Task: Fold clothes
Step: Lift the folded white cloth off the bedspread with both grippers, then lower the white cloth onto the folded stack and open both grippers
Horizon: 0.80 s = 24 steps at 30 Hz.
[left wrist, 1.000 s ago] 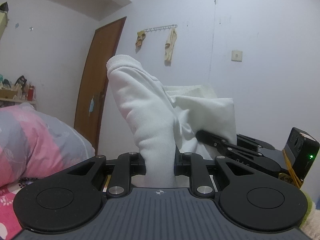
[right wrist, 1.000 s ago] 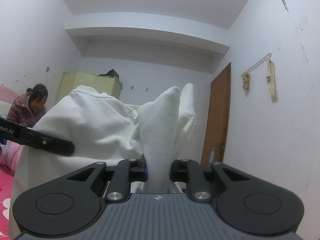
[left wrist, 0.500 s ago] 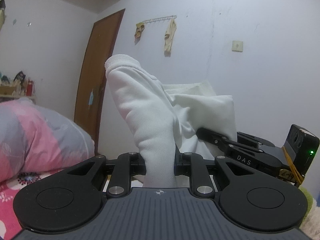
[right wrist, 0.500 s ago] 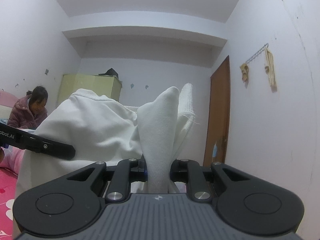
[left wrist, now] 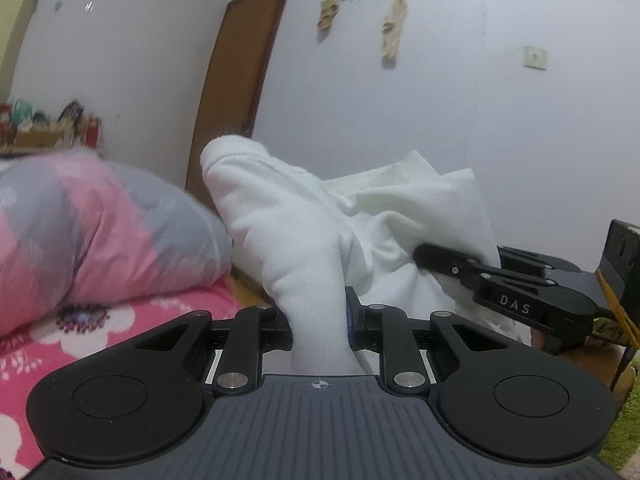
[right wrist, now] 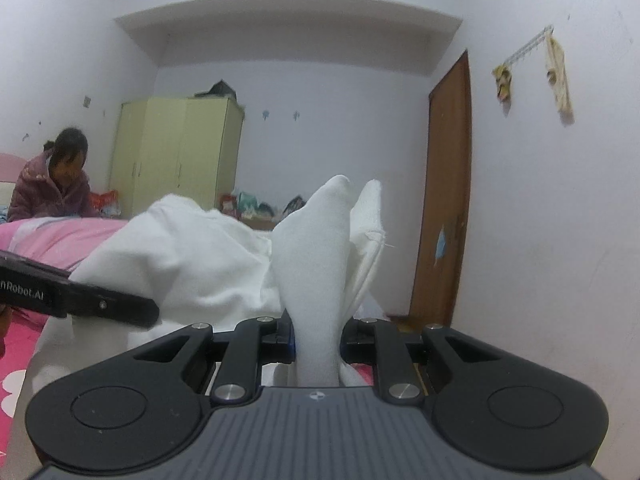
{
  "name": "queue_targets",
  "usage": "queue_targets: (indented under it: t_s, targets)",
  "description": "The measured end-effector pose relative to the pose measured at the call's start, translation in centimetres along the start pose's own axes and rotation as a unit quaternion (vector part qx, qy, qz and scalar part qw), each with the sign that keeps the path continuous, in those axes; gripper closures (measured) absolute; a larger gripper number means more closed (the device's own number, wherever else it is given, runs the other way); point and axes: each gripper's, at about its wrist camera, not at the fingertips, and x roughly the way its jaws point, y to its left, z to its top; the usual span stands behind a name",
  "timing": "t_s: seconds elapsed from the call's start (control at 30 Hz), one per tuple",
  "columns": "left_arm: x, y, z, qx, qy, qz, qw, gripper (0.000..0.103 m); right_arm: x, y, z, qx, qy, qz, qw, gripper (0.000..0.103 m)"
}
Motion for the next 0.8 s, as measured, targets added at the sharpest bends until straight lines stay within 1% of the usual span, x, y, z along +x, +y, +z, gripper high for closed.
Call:
queue_targets:
  t_s: [0.13, 0.23, 0.3, 0.33, 0.37, 0.4, 0.43, 0.5, 0.53, 0.57, 0.6, 0.67, 0.7, 0.73, 0.77, 0.8]
  targets:
    - [1.3, 2.1, -0.7, -0.020, 0.013, -0.001, 0.9997, 0.082, 2.5, -0.1, -0.9, 0.014, 0.029, 0.007, 0.999, 0.084]
    - [2.1, 3.1, -1.5, -0.024, 0.017, -0.001, 0.9996, 0.080, 4.1, -0.2, -1.5, 0.026, 0.050, 0.012, 0.998, 0.084]
    - [2.7, 4.0, -2.0, -0.040, 0.032, -0.002, 0.9987, 0.077, 5.3, -0.5, -1.8, 0.037, 0.074, 0.015, 0.996, 0.083]
    - [3.1, 4.5, -2.3, -0.050, 0.040, -0.003, 0.9979, 0.077, 5.9, -0.7, -2.0, 0.043, 0.088, 0.017, 0.995, 0.080]
    - [3.4, 4.9, -2.6, -0.060, 0.049, -0.004, 0.9970, 0.074, 6.5, -1.0, -2.1, 0.057, 0.102, 0.013, 0.993, 0.076]
    - [3.8, 5.4, -2.9, -0.070, 0.057, -0.004, 0.9959, 0.069, 7.0, -1.6, -2.1, 0.078, 0.116, 0.006, 0.990, 0.065]
    - [4.2, 5.9, -3.2, -0.080, 0.066, -0.005, 0.9946, 0.067, 7.4, -2.1, -2.0, 0.098, 0.130, -0.001, 0.987, 0.061]
    - [4.2, 6.9, -3.5, -0.104, 0.069, -0.008, 0.9922, 0.059, 8.4, -3.2, -2.0, 0.139, 0.157, -0.015, 0.978, 0.059]
    - [3.9, 7.2, -3.5, -0.116, 0.064, -0.008, 0.9912, 0.056, 8.2, -3.8, -1.8, 0.158, 0.152, -0.020, 0.975, 0.056]
    - [3.4, 7.5, -3.4, -0.121, 0.057, -0.007, 0.9909, 0.053, 7.4, -4.3, -1.4, 0.177, 0.132, -0.022, 0.975, 0.054]
    - [2.8, 7.6, -3.3, -0.123, 0.047, -0.004, 0.9912, 0.053, 6.5, -4.6, -1.1, 0.190, 0.109, -0.022, 0.975, 0.052]
    - [1.6, 7.7, -2.9, -0.125, 0.022, 0.006, 0.9919, 0.051, 4.3, -4.6, -0.3, 0.191, 0.067, -0.028, 0.979, 0.052]
    - [0.9, 7.6, -2.7, -0.122, 0.002, 0.018, 0.9923, 0.049, 4.2, -4.4, -0.1, 0.186, 0.067, -0.027, 0.980, 0.052]
    - [0.2, 7.4, -2.5, -0.120, -0.018, 0.030, 0.9922, 0.049, 4.7, -4.0, -0.1, 0.179, 0.082, -0.023, 0.980, 0.053]
    - [-0.2, 7.0, -2.3, -0.115, -0.033, 0.034, 0.9922, 0.049, 5.2, -3.6, -0.1, 0.172, 0.097, -0.019, 0.980, 0.053]
    - [-0.5, 6.4, -2.0, -0.109, -0.045, 0.032, 0.9925, 0.048, 5.7, -3.2, -0.1, 0.165, 0.112, -0.015, 0.980, 0.056]
